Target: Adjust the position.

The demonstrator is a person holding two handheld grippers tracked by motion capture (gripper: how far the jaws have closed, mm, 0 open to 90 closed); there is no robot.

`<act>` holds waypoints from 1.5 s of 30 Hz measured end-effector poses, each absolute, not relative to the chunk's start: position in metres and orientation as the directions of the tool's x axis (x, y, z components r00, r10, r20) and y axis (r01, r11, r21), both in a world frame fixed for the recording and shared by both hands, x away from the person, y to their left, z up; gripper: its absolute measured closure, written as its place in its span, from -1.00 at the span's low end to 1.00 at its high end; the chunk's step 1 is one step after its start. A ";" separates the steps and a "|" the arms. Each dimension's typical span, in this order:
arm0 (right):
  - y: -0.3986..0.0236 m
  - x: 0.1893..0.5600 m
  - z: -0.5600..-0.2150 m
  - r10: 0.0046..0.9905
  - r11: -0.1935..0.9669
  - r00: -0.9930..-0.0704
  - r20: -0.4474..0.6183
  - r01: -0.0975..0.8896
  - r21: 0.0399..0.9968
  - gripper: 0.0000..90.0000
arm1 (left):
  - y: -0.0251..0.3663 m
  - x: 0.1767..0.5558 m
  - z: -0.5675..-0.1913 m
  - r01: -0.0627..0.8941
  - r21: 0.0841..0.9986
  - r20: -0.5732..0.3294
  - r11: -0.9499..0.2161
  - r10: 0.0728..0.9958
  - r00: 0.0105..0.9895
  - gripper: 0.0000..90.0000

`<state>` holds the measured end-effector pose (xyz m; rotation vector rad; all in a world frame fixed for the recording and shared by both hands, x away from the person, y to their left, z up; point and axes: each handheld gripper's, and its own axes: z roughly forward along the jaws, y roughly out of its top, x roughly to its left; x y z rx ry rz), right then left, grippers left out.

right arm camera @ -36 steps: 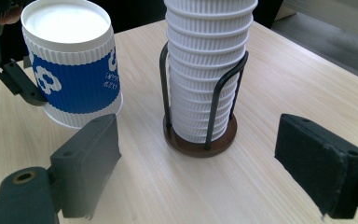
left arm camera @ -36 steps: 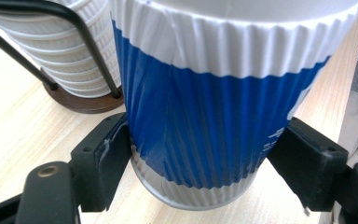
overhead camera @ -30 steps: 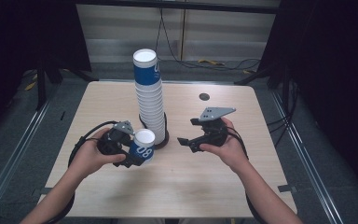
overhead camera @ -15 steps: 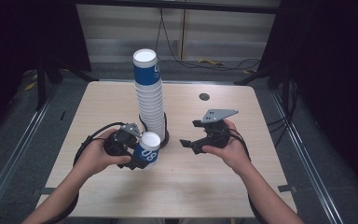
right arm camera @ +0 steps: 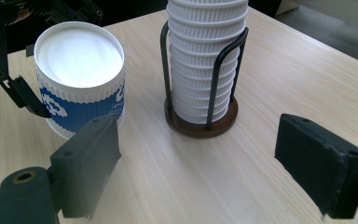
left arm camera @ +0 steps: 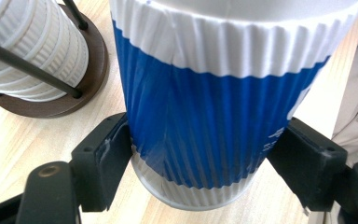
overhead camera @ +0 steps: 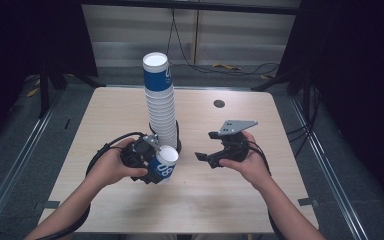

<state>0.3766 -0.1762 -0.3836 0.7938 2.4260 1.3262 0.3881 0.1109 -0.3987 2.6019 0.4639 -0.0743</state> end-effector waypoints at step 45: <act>-0.168 0.368 -0.396 0.445 0.483 -0.893 0.062 0.298 0.823 -0.70 | 0.074 0.396 -0.392 0.243 0.290 -0.093 -0.926 0.225 0.970 -0.48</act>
